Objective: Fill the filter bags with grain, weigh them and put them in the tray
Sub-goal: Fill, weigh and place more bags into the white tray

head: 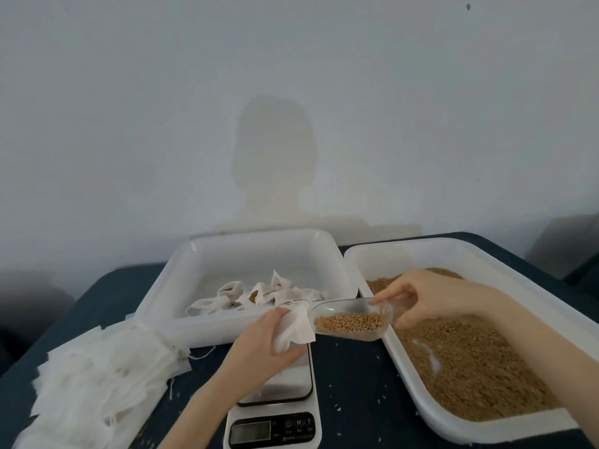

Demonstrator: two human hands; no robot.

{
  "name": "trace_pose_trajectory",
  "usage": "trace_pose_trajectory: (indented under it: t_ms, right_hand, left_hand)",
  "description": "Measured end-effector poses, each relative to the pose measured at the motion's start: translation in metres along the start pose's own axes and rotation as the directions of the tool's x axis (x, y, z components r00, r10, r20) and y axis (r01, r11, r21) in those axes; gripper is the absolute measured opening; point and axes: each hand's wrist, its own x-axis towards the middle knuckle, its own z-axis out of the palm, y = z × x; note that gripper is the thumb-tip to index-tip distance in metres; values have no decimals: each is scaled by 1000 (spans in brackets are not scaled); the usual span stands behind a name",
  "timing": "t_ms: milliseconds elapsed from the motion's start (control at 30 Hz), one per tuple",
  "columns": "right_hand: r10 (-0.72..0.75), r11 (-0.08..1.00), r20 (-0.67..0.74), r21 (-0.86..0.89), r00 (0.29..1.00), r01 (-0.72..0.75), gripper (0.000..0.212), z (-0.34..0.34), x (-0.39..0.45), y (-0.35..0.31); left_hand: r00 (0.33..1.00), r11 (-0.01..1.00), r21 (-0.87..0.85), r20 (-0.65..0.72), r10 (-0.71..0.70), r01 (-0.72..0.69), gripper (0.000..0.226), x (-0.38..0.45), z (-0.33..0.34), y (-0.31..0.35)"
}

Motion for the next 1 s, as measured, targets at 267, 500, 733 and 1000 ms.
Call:
trace_pose_trajectory:
  t_ms: [267, 500, 733, 1000]
  right_hand:
    - [25, 997, 41, -77, 999, -22, 47, 7, 4, -15]
    - [6, 995, 30, -97, 1000, -3, 43, 11, 7, -22]
    - [7, 991, 29, -137, 1000, -3, 46, 14, 11, -27]
    - [58, 961, -20, -270, 998, -61, 42, 8, 18, -45]
  left_hand:
    - [994, 999, 8, 99, 44, -45, 59, -1, 2, 3]
    - [990, 998, 0, 125, 66, -66, 60, 1, 0, 3]
    - [993, 997, -15, 97, 71, -70, 58, 4, -3, 5]
    - [996, 995, 41, 13, 89, -89, 73, 7, 6, 7]
